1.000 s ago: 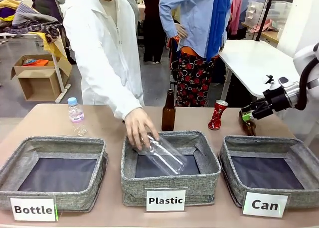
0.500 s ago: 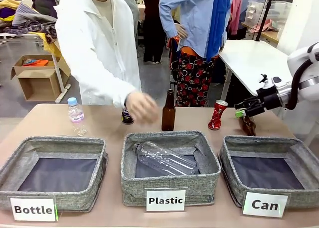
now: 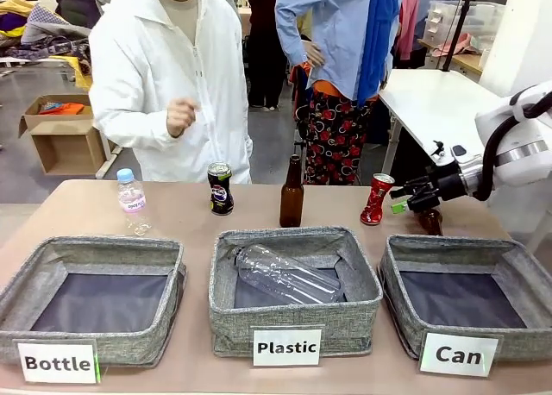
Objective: Sort the can waste into the basket.
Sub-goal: Pick up the can waste from the table and place it in the right Fabric basket.
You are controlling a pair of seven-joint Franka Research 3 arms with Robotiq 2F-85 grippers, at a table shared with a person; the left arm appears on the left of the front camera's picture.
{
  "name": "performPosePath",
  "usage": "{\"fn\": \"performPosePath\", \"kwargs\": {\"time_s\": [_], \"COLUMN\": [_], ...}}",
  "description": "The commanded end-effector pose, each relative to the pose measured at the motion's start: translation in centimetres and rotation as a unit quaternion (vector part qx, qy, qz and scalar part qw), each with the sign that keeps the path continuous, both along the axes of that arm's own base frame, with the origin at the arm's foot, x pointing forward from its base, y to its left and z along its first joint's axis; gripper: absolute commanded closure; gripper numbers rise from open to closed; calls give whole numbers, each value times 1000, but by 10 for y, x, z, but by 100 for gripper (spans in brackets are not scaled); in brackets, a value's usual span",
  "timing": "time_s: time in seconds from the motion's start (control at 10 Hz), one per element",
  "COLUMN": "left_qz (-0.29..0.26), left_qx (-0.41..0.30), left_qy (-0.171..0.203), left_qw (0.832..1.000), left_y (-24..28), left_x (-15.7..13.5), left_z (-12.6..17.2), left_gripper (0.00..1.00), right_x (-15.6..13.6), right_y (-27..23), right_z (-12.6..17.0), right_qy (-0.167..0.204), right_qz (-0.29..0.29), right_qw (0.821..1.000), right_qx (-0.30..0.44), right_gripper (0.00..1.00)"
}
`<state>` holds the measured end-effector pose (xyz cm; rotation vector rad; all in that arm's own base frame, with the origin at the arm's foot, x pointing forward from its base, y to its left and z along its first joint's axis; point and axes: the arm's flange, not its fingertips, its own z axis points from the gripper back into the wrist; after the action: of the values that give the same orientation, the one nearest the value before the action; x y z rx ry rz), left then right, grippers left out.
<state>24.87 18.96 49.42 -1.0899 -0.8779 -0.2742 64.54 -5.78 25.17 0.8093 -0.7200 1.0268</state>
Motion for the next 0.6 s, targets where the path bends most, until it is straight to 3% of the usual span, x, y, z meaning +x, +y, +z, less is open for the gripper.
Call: {"fn": "performPosePath", "kwargs": {"time_s": [0.0,0.5], "left_qz": [-2,-2], "left_qx": [-3,-3], "left_qy": [-15,-15], "left_qw": [1000,1000], "left_y": [1,1], "left_x": [2,2], "left_z": [2,2], "left_gripper": [0,0], "right_x": [8,9], "right_y": [10,35], "right_z": [-4,-14], "right_qy": [-10,-12], "right_qz": [34,70], "right_qw": [999,997], "right_qx": [12,41], "right_gripper": [0,0]}}
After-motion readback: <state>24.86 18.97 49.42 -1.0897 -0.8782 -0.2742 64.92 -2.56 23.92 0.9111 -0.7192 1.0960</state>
